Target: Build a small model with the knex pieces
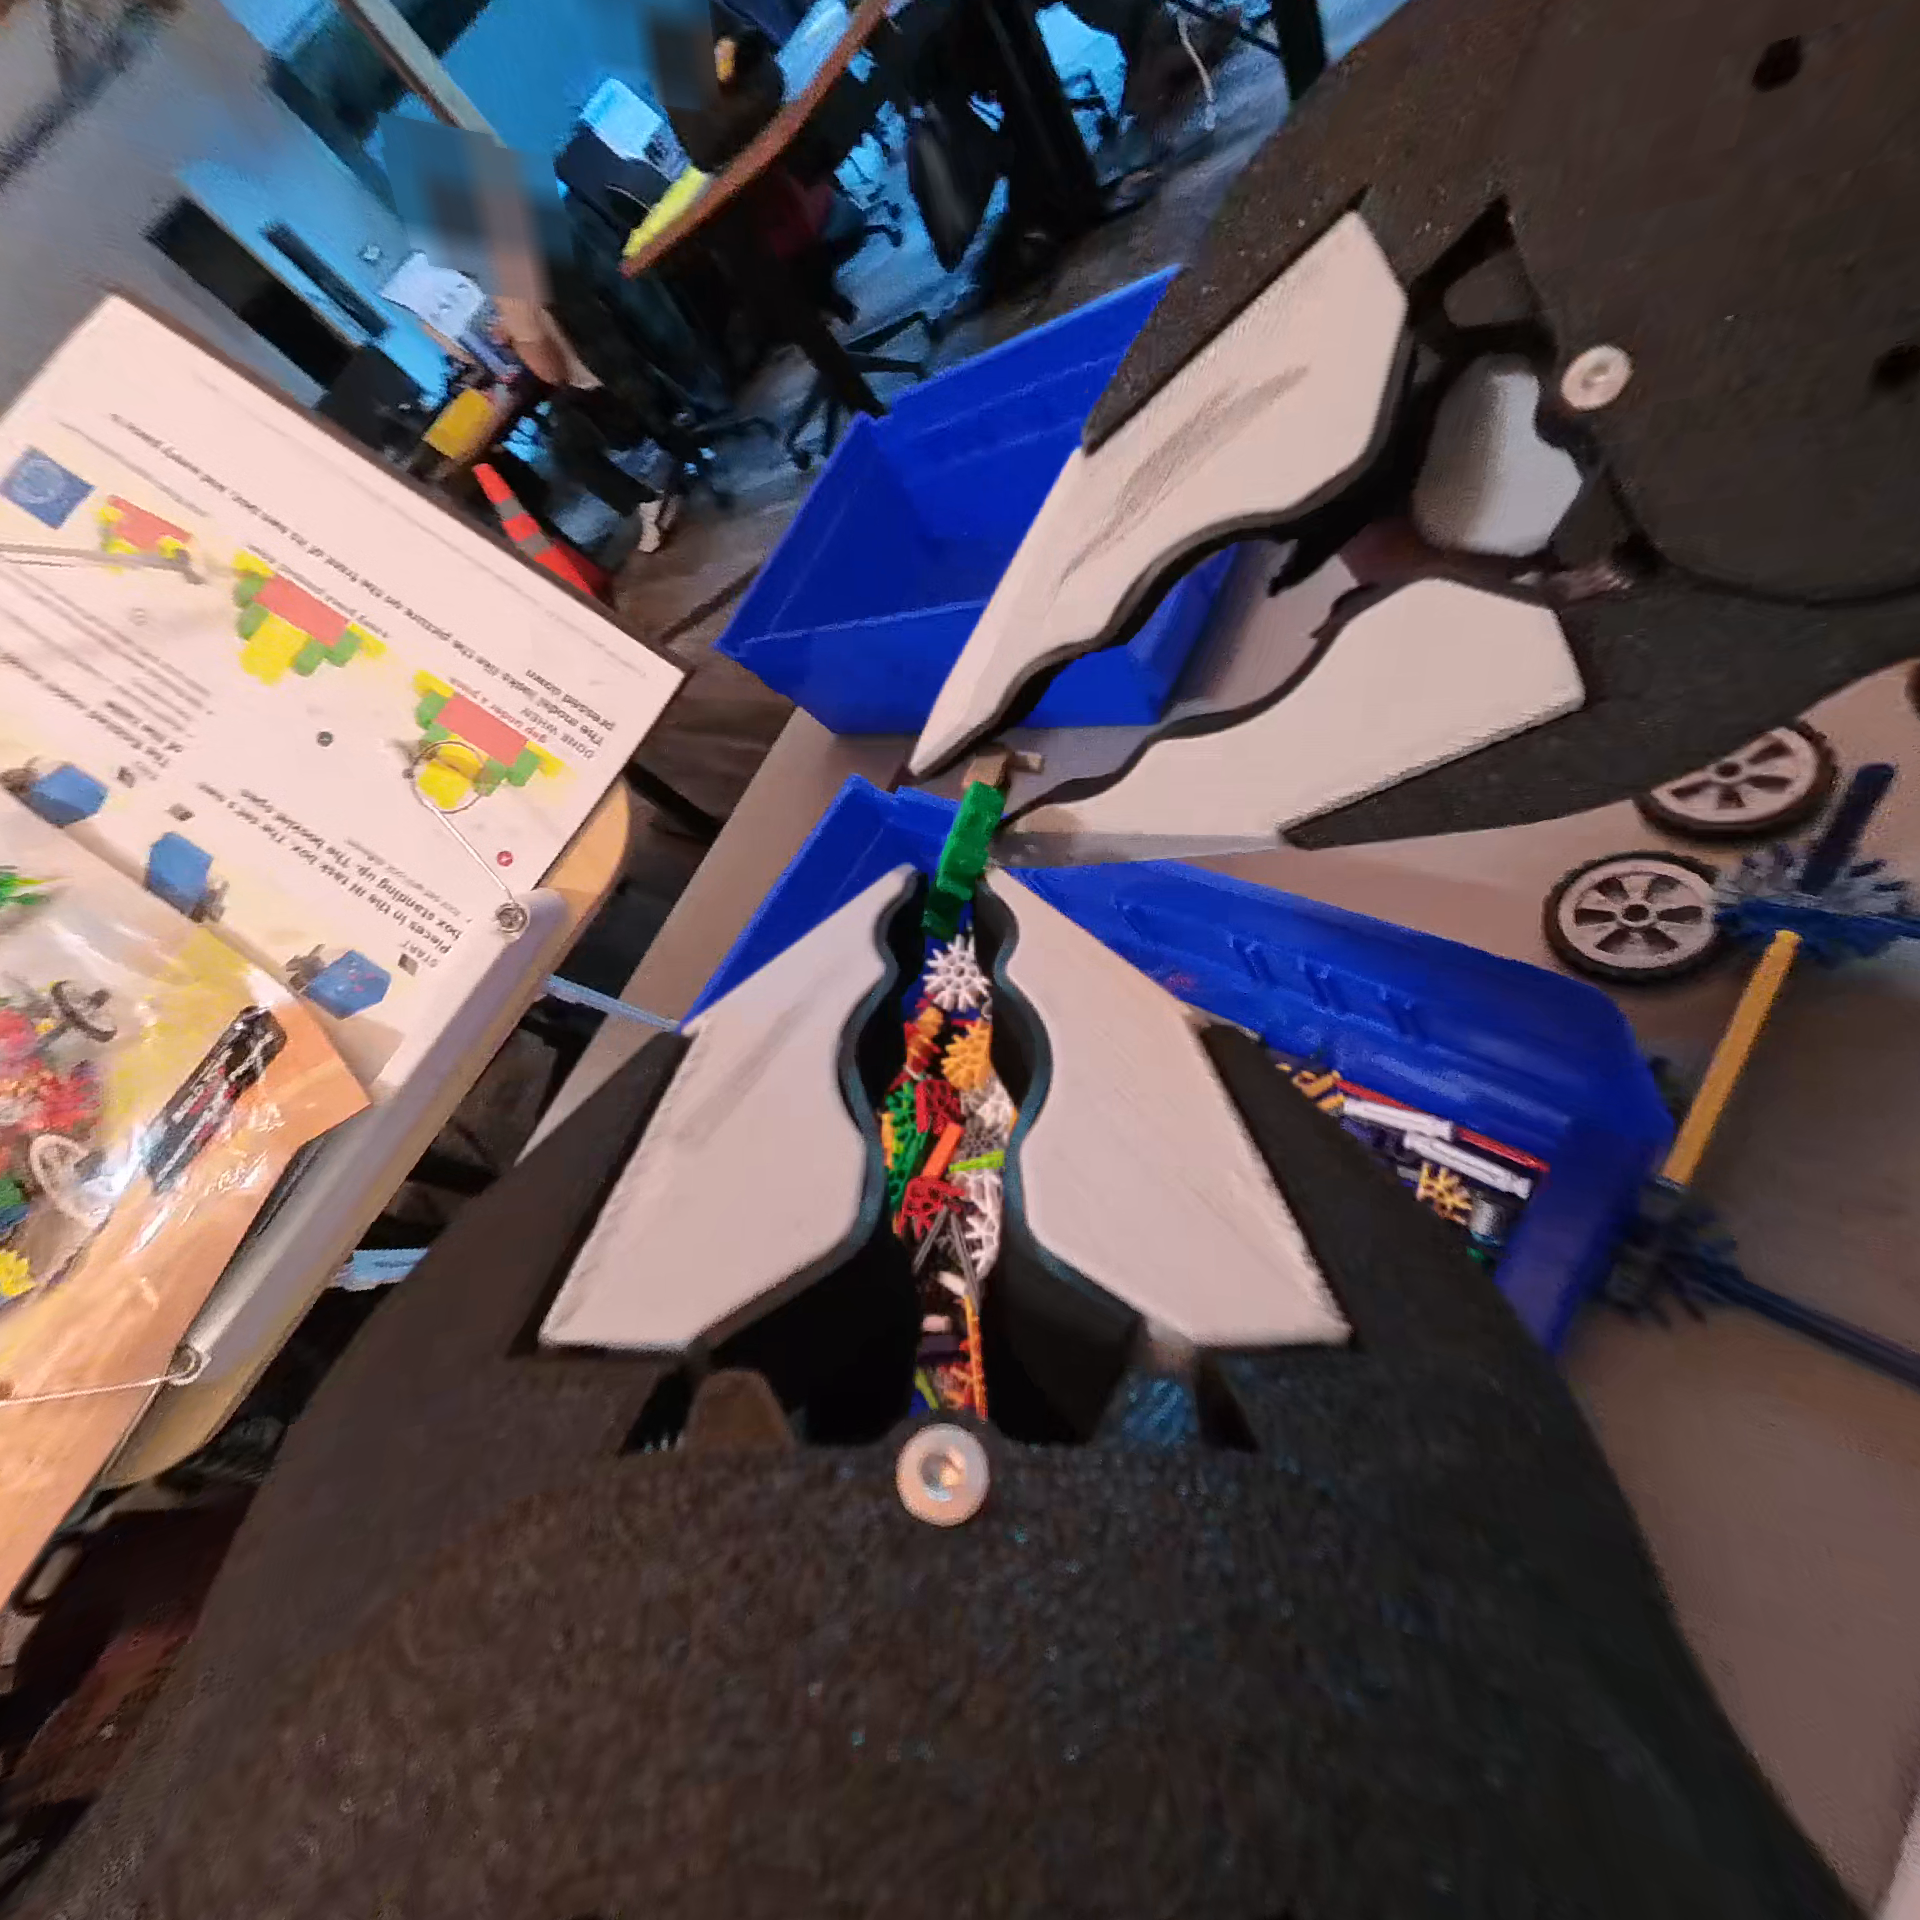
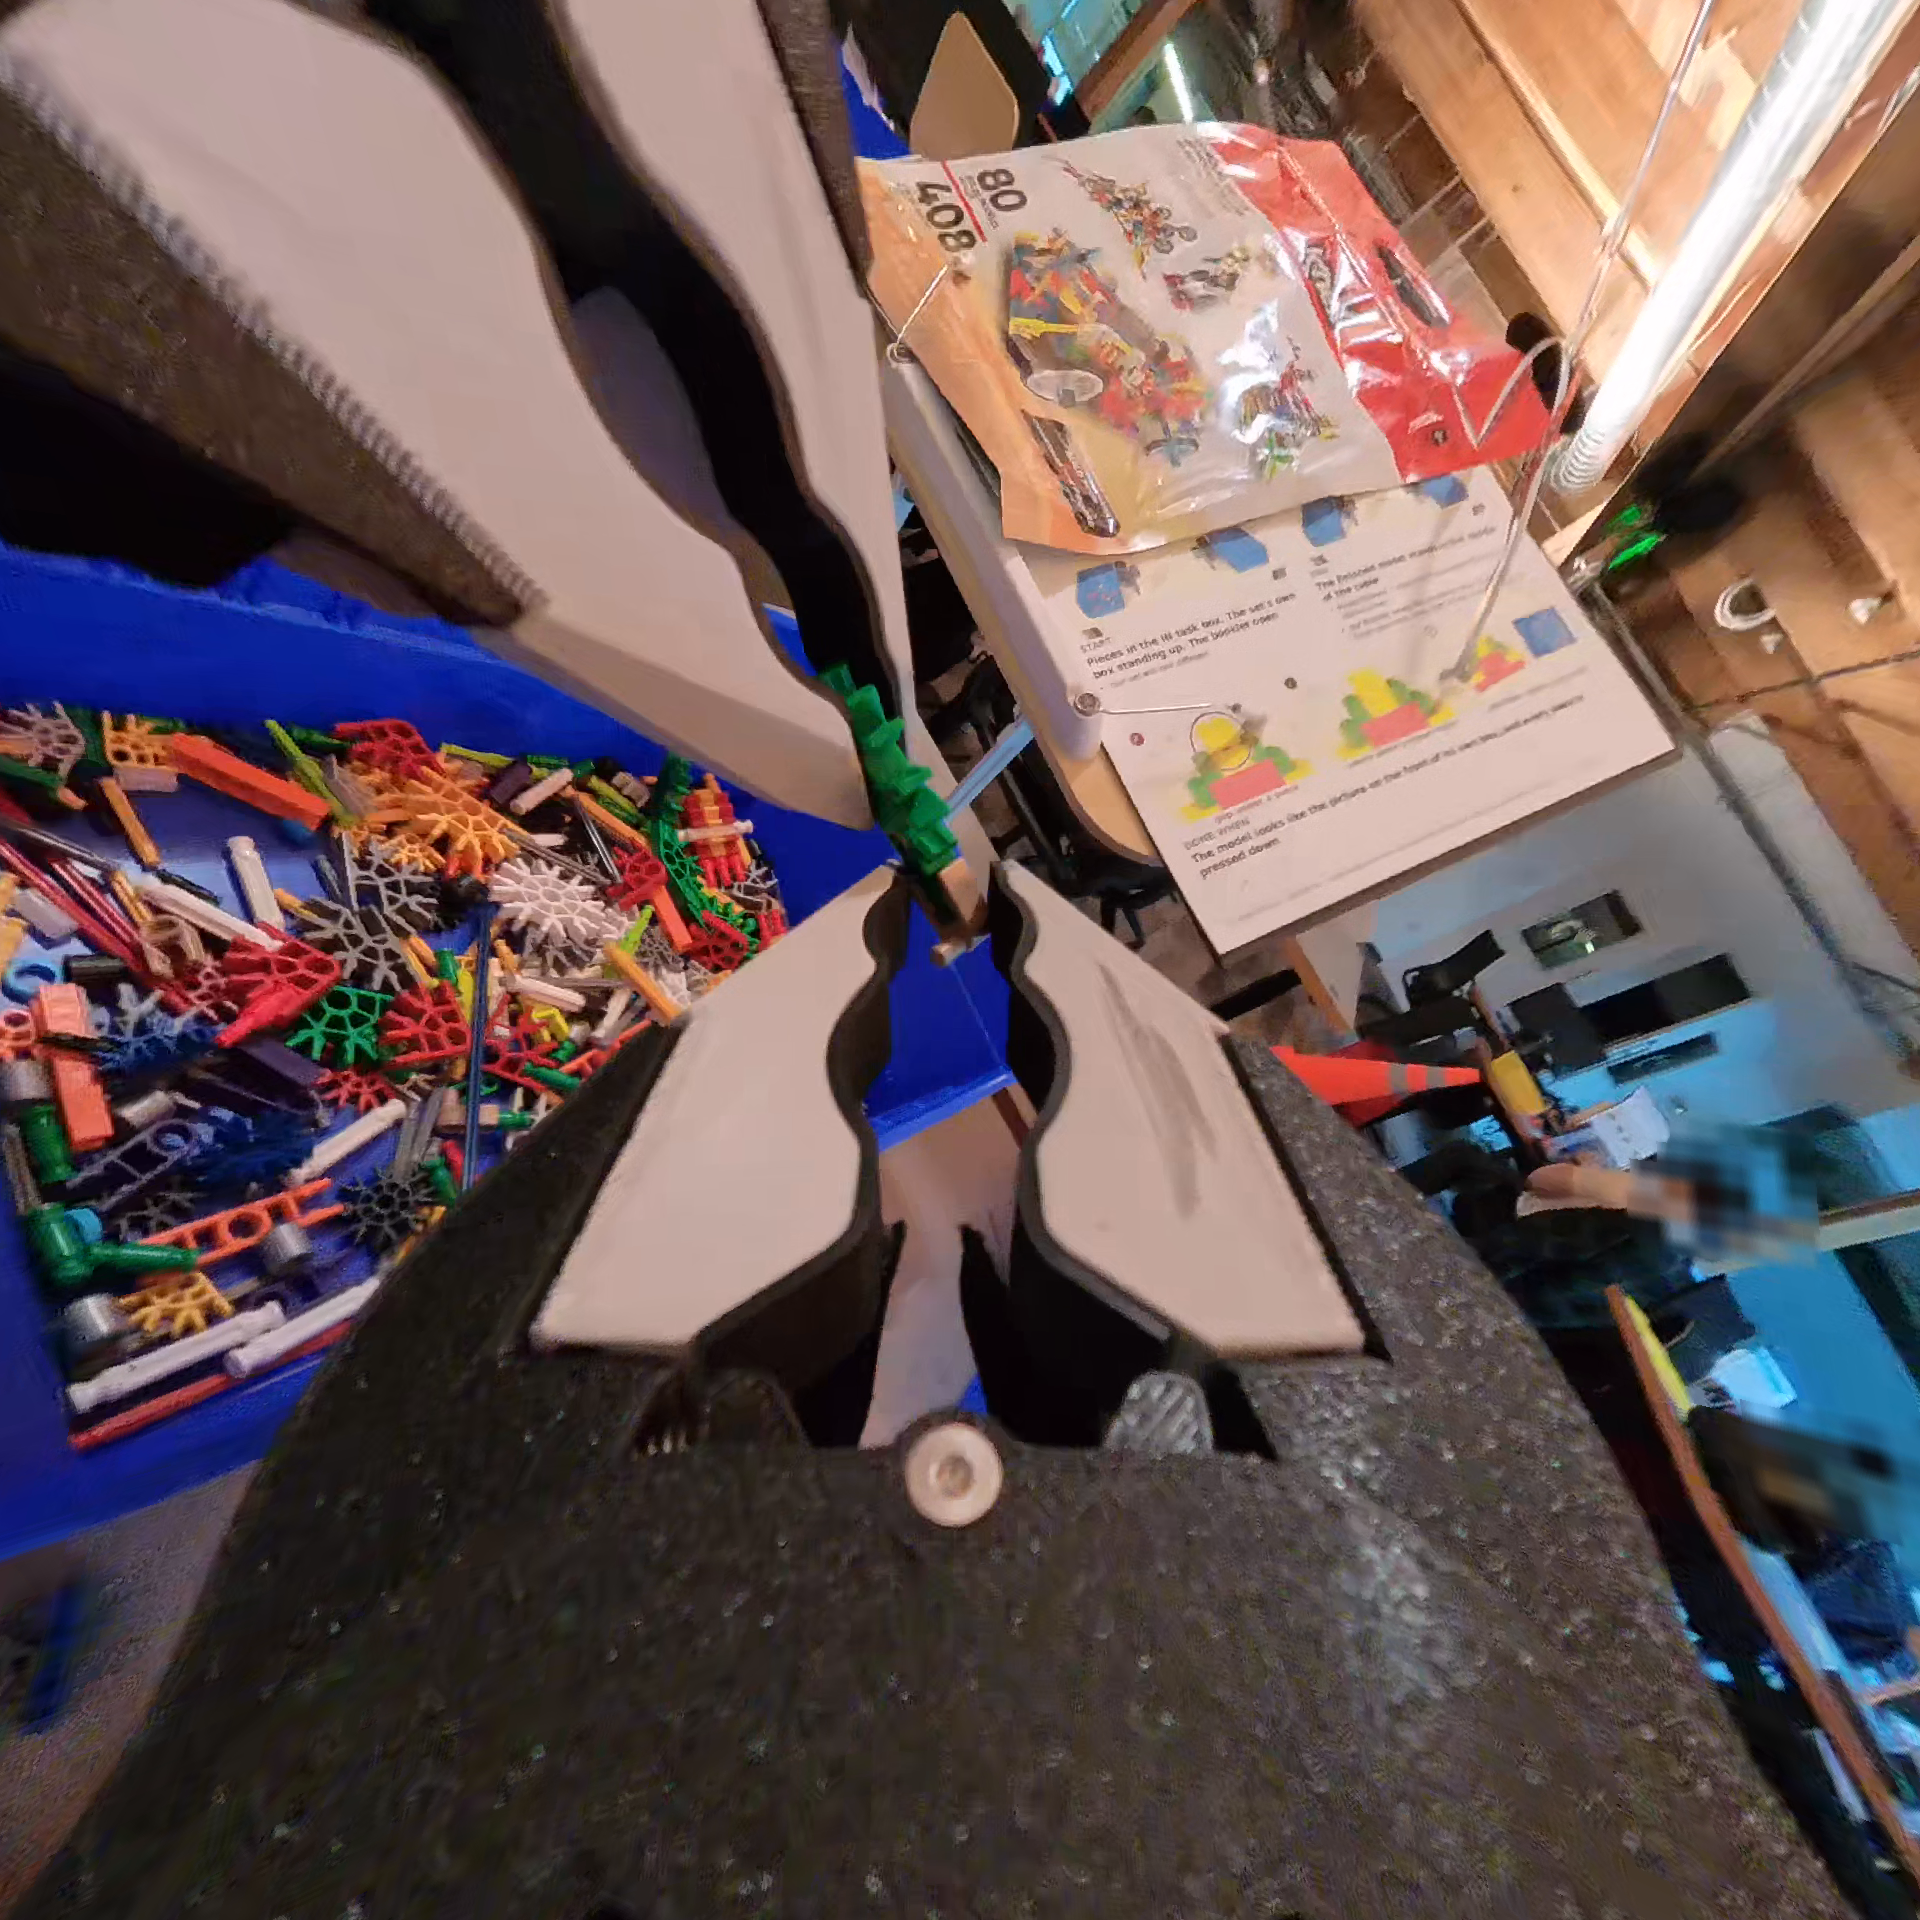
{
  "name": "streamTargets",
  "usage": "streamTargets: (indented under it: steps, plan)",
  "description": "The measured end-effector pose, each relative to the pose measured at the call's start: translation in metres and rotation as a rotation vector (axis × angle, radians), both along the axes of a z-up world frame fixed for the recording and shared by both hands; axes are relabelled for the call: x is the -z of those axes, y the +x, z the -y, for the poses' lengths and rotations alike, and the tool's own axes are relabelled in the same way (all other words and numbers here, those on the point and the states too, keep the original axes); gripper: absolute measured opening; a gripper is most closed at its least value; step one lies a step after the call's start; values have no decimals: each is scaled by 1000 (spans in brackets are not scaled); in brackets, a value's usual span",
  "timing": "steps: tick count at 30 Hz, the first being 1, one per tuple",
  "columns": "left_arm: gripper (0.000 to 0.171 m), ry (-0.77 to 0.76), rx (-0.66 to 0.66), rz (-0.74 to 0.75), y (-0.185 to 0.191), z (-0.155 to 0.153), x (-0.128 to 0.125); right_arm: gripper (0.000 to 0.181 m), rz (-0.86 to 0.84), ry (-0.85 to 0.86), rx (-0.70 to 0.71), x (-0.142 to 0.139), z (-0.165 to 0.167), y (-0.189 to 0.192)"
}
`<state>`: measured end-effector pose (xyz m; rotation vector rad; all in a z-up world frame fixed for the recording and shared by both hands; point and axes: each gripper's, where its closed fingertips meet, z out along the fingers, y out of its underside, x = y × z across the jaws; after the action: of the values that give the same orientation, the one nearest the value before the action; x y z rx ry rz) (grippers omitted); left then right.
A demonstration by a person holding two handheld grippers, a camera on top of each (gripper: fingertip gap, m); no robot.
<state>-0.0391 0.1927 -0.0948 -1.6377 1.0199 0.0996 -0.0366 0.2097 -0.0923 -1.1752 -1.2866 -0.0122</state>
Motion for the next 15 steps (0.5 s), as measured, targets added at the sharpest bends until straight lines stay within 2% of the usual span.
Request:
streamTargets:
  steps: [7,9,12,15]
  plan:
    - [4,-38,28,-99,1,7,-2,13,123,208,-19,-8,5,0]
    - [2,-31,78,-168,4,10,1,14,151,244,-18,-8,6,-1]
    - [2,-35,95,-226,3,12,2,12,179,235,-47,-3,8,-2]
    - [2,-2,128,-364,2,14,7,11,223,203,-88,3,11,-3]
